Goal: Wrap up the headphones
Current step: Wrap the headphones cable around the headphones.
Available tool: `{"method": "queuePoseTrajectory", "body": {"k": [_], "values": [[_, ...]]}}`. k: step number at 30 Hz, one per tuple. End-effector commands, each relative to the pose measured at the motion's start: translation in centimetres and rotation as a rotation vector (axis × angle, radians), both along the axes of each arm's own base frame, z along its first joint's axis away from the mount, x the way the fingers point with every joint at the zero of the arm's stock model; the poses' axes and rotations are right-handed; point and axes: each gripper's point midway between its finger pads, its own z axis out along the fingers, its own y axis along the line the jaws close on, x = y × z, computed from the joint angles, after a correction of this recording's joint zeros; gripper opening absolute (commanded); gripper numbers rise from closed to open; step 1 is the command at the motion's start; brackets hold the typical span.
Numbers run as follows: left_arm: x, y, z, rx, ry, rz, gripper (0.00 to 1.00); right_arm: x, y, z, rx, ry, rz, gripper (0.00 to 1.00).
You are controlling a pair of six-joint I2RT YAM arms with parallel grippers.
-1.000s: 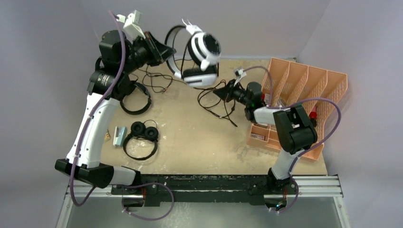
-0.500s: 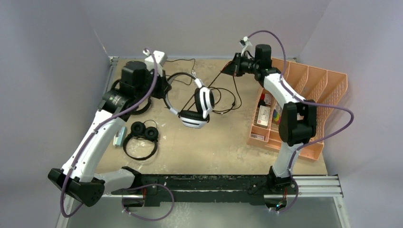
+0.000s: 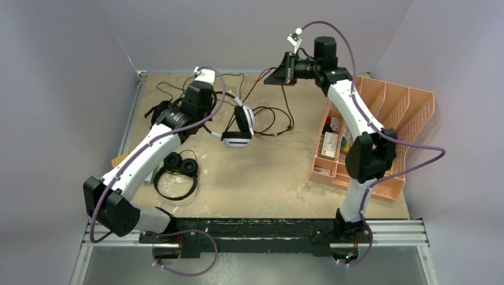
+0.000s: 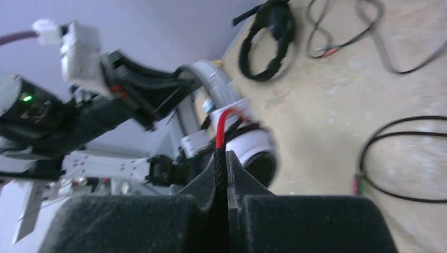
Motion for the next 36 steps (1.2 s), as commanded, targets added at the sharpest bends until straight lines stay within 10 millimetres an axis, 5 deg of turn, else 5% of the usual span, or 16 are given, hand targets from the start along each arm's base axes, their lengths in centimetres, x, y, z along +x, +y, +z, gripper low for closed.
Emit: {"method": "queuePoseTrajectory", "body": {"k": [1, 8, 15, 20, 25, 32, 36], "values": [[3.8, 1.2, 5.0, -0.126, -0.228, 0.270, 0.00, -6.4, 4.6, 6.0, 0.138, -0.036, 0.163, 0.00], [6.5, 0.9, 7.1, -0.286, -0.323, 0.460, 0.00, -10.1, 8.5, 8.0, 0.176, -0.133, 0.132, 0.00], [8.7, -0.9, 11.7, -0.528, -0.405, 0.477, 0.00, -12.2, 10.5, 5.7, 0.119, -0.229, 0.026, 0.00], [10.0, -2.1, 15.2, -0.795, -0.428, 0.423, 0.00, -12.6, 10.8, 3.8, 0.043, -0.340, -0.067, 0.10], [9.8, -3.5, 18.7, -0.996, -0.426, 0.300, 0.00, -12.5, 9.8, 1.6, 0.034, -0.461, -0.146, 0.34], [6.5, -3.8, 23.5, -1.067, -0.453, 0.175, 0.00, -11.4, 8.6, -1.9, 0.037, -0.599, -0.225, 0.81], [4.7, -3.8, 25.5, -1.057, -0.453, 0.122, 0.00, -10.0, 7.5, -3.4, 0.003, -0.706, -0.274, 0.94]]}}
